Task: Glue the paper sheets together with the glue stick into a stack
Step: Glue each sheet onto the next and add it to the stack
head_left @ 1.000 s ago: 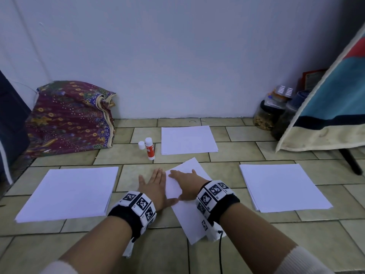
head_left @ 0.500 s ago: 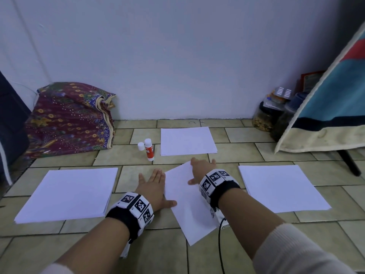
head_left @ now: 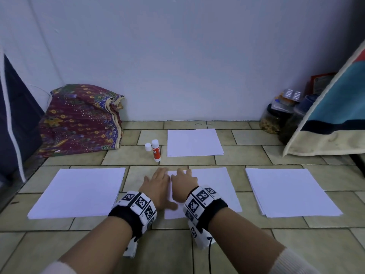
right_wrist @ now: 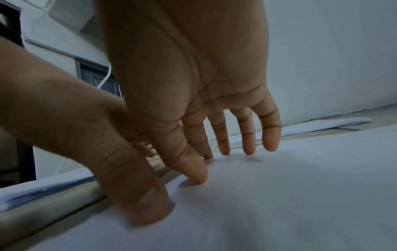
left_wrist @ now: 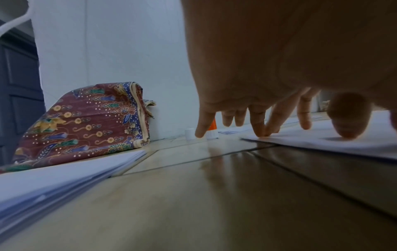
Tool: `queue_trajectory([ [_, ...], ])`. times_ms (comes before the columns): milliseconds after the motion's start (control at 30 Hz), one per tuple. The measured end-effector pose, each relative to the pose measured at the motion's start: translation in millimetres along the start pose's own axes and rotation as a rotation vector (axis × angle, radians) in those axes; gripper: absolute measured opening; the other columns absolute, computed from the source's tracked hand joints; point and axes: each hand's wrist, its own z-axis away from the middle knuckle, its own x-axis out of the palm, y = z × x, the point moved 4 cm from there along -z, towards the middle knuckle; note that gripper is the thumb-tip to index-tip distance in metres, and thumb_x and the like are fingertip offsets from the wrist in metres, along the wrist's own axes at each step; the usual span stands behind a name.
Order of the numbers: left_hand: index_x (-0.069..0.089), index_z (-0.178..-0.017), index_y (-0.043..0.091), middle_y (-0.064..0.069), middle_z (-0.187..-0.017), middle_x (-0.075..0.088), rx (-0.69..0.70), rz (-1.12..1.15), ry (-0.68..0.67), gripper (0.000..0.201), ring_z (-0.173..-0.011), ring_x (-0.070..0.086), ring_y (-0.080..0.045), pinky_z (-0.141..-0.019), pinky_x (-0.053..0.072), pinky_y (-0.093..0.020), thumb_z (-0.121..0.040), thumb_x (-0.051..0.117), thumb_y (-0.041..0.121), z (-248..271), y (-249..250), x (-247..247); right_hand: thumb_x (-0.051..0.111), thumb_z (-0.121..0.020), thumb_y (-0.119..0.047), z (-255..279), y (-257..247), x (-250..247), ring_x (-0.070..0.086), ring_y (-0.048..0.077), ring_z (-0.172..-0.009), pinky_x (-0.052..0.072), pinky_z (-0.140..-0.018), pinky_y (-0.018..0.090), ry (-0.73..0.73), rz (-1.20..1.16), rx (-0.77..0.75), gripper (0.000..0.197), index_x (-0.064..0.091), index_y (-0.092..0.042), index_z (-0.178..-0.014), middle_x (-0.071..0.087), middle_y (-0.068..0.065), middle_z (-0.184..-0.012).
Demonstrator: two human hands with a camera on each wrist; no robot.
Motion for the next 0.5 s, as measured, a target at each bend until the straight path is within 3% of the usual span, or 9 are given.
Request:
queue_trajectory([
  [67,0.001,-0.153,0.01,-0.005,-0.161,-0.014,0.003,-0.028,-0.091,0.112,-0.148,-0.013,-0.019,-0.115,0.012,-0.058,-0.077,0.065,0.062,-4,-1,5,0.056,-0.092,-0.026,3,-4,0,0.015,0.031,-0.141,0.03,-0.108,0.046,0.01,0.042,-0.066,0.065,0.026,-0.013,-0.147,0.022,0.005,-0.152],
  [133,-0.012,-0.152,0.008,-0.005,-0.159,-0.021,-0.017,-0.053,-0.174,0.115,-0.147,-0.018,-0.018,-0.115,0.009,-0.061,-0.081,0.059,0.064,-7,-4,11,0.061,-0.089,-0.029,1,-7,3,0.009,0.028,-0.144,0.022,-0.113,0.05,-0.006,0.064,-0.118,0.079,0.014,-0.009,-0.151,0.015,0.005,-0.157],
  [233,-0.015,-0.151,0.006,-0.006,-0.159,-0.021,-0.036,-0.08,-0.216,0.116,-0.147,-0.018,-0.017,-0.115,0.009,-0.061,-0.082,0.054,0.068,-10,-6,17,0.06,-0.09,-0.025,-3,-1,9,0.006,0.023,-0.147,0.008,-0.118,0.053,-0.09,-0.01,-0.132,0.084,0.007,-0.008,-0.152,0.008,0.007,-0.16],
  [333,-0.015,-0.151,0.008,-0.005,-0.159,-0.022,-0.036,-0.096,-0.213,0.114,-0.147,-0.016,-0.016,-0.115,0.007,-0.061,-0.082,0.049,0.071,-9,-8,16,0.049,-0.093,-0.015,-4,18,5,0.029,0.023,-0.141,0.008,-0.118,0.05,-0.043,-0.153,-0.132,0.065,0.018,-0.013,-0.15,0.029,0.007,-0.154],
  [400,-0.017,-0.151,0.007,-0.005,-0.158,-0.023,-0.032,-0.107,-0.232,0.113,-0.147,-0.017,-0.016,-0.114,0.004,-0.062,-0.083,0.047,0.072,-8,-8,16,0.044,-0.094,-0.017,-1,41,1,0.043,0.024,-0.13,0.01,-0.118,0.047,0.003,-0.258,-0.081,0.053,0.028,-0.016,-0.145,0.048,0.007,-0.14],
  [500,-0.018,-0.15,0.008,-0.005,-0.158,-0.024,-0.035,-0.116,-0.246,0.112,-0.147,-0.018,-0.016,-0.114,0.0,-0.063,-0.083,0.046,0.072,-8,-8,15,0.04,-0.096,-0.023,2,78,0,0.052,0.025,-0.118,0.011,-0.118,0.046,0.03,-0.326,0.017,0.042,0.035,-0.019,-0.138,0.062,0.008,-0.119],
])
